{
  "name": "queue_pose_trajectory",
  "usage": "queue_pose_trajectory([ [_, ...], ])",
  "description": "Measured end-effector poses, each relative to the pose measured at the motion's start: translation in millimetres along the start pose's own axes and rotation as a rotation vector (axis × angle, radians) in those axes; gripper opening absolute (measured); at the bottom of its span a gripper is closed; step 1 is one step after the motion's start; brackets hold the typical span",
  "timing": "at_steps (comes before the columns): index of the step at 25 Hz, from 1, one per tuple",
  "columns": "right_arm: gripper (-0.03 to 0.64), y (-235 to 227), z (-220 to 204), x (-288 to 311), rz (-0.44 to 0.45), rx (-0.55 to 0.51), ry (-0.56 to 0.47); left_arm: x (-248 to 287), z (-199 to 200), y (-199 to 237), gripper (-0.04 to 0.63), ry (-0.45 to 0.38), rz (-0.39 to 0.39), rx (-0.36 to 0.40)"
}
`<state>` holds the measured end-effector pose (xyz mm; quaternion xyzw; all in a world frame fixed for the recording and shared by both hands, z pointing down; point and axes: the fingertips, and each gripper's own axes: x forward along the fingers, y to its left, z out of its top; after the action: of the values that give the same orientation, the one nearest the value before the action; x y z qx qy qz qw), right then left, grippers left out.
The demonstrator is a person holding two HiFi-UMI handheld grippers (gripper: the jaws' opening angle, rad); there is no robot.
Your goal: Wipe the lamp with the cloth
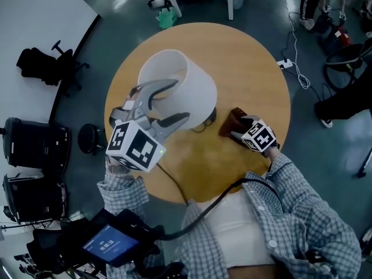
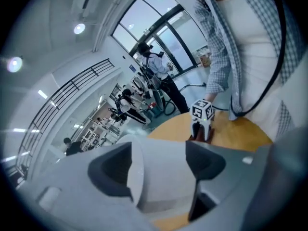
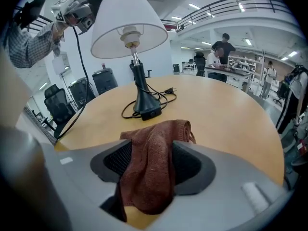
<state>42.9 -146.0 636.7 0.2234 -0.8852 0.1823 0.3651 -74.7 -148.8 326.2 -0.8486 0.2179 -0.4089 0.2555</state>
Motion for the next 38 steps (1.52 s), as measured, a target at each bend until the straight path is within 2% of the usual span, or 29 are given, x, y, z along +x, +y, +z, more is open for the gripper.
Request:
queue_pose_trajectory([
  [6, 0.267, -17, 19, -19, -0.055, 0.026, -0.073, -9, -4, 9, 0.34, -0.012, 0.066, -0.021],
  [9, 0.242, -23, 30, -45, -0.108, 0.035, -0.171, -37, 0, 9, 0.312, -0.064, 0.167, -0.09],
  [10, 0.205, -23, 35, -59, -0.134, 0.027, -0.22, -49, 3, 8, 0.27, -0.085, 0.212, -0.122],
  [12, 0.076, -18, 52, -89, -0.183, -0.003, -0.336, -66, 6, 0, 0.135, -0.125, 0.289, -0.207],
  [13, 0.047, -12, 63, -102, -0.195, -0.014, -0.395, -69, 5, -8, 0.058, -0.151, 0.313, -0.267],
  [14, 0.013, -3, 75, -114, -0.195, -0.017, -0.454, -70, 2, -19, 0.01, -0.182, 0.325, -0.335],
  [18, 0.003, 50, 113, -139, -0.086, 0.034, -0.629, -56, -12, -77, 0.005, -0.271, 0.283, -0.585],
  [21, 0.003, 85, 119, -131, -0.006, 0.023, -0.634, -34, -24, -121, 0.005, -0.312, 0.264, -0.741],
  [24, 0.003, 105, 114, -120, 0.005, -0.045, -0.596, -14, -35, -150, 0.005, -0.335, 0.272, -0.872],
  [26, 0.003, 113, 110, -114, 0.011, -0.065, -0.582, -2, -39, -165, 0.005, -0.345, 0.258, -0.932],
  [31, 0.003, 124, 100, -103, 0.04, -0.049, -0.551, 14, -41, -193, 0.005, -0.358, 0.192, -0.972],
  [38, 0.003, 122, 90, -95, 0.048, -0.026, -0.5, 20, -34, -202, 0.005, -0.345, 0.133, -0.97],
])
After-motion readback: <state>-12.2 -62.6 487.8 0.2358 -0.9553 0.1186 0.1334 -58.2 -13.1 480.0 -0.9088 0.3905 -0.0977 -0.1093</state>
